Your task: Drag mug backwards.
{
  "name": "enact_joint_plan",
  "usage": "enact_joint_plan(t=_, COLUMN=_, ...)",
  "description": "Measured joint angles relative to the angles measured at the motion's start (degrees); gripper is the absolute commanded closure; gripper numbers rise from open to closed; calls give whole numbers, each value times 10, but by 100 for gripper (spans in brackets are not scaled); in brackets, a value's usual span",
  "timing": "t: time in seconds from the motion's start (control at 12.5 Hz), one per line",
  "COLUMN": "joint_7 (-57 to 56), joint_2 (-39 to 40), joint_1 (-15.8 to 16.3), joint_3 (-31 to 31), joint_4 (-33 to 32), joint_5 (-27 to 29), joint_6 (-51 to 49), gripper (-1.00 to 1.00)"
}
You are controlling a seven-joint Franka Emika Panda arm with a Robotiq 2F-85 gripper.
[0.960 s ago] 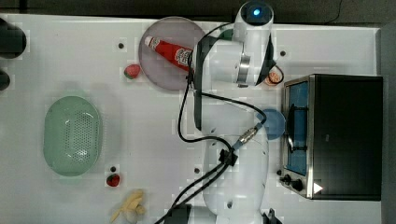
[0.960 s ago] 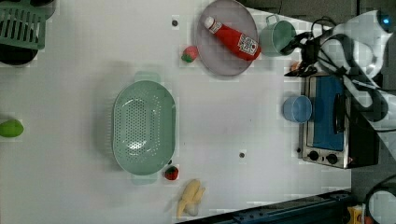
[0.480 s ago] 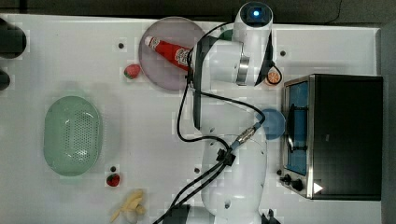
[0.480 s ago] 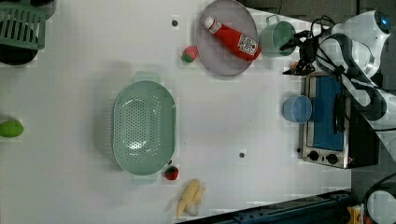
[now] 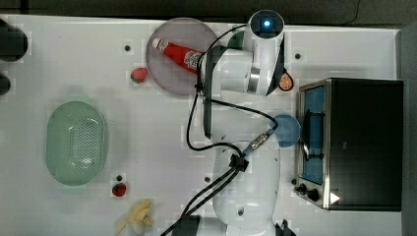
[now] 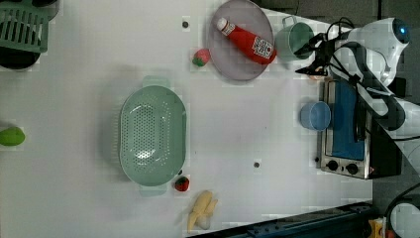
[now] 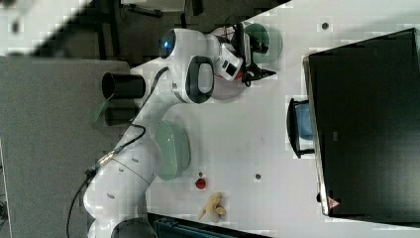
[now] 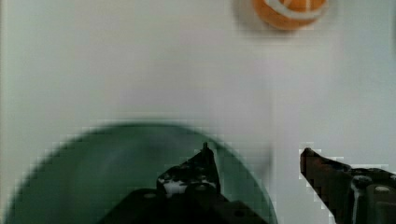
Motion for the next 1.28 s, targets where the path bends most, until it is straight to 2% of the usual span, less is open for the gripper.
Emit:
enact_joint_plan(t=0.16, joint_7=2, joint_2=0, joint_1=2, joint_3=12, joint_4=-4, joint_5=9, joint_6=5, gripper=51)
enact_joint_plan(t=0.24, joint_7=3, joint_2=-1, joint_1=2, joint_3=18, joint_4=-2, joint_5=7, joint_6=9, gripper=65)
enact_joint_plan(t=0.4, joint_7=3, joint_2=-12, joint_1=10, joint_3=15, joint_4=-16, joint_5=9, joint_6=8, gripper=65)
enact_joint_plan(t=0.64, joint_7=3, joint_2=-92, joint_1=9, joint_3=15, joint_4=-131, joint_5=7, joint_6=29, gripper=65)
enact_joint_plan(t=0.96, joint_7=3, joint_2=-182, joint_1=12, joint_3=-2, joint_4=-274, joint_5=13, joint_6=112, gripper=65)
enact_joint_plan(t=1.28, joint_7=5, joint_2=-261, joint_1=0, joint_3=-2, joint_4=-408, joint_5=12, joint_6=128, gripper=65)
